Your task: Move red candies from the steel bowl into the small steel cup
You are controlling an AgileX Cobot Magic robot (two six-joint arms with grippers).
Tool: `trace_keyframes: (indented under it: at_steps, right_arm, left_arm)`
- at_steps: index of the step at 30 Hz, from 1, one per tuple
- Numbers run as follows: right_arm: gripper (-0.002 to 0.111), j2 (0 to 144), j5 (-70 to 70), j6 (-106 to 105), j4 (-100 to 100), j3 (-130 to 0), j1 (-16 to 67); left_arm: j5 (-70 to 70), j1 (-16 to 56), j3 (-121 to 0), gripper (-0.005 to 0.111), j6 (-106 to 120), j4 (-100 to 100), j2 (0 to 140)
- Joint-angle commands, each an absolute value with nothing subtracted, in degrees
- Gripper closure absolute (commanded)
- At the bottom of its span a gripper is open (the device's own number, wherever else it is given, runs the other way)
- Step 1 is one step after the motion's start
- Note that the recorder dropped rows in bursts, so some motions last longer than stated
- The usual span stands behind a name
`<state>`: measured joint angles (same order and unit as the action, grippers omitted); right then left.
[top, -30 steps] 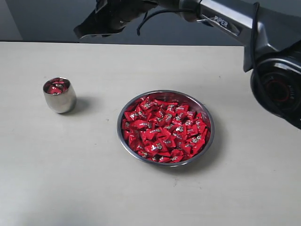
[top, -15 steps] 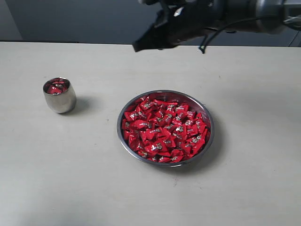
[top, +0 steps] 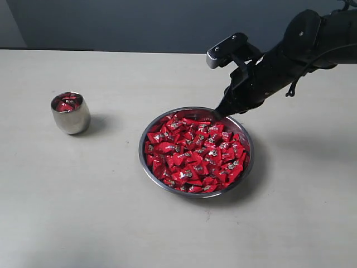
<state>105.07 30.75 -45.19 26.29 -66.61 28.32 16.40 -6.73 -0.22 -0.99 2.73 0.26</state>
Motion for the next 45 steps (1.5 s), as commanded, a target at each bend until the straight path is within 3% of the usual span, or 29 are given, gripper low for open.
trace_keyframes:
  at_steps: [1, 10, 25, 45]
  right_arm:
    - [0.109, 104.8, 31.7, -46.3, 30.0, -66.6, 28.1]
    - [0.109, 106.1, 33.6, -46.3, 36.5, -66.6, 28.1]
    - [0.109, 109.9, 50.8, -46.5, 41.0, -66.5, 28.1]
    - [0.109, 110.5, 44.3, -46.5, 45.0, -62.4, 30.3]
  left_arm:
    - [16.3, -6.8, 0.0, 0.106, -1.1, 2.6, 0.0]
    - [16.3, -6.8, 0.0, 0.106, -1.1, 2.6, 0.0]
    - [16.3, -6.8, 0.0, 0.106, -1.1, 2.6, 0.0]
    - [16.3, -6.8, 0.0, 0.106, -1.1, 2.6, 0.0]
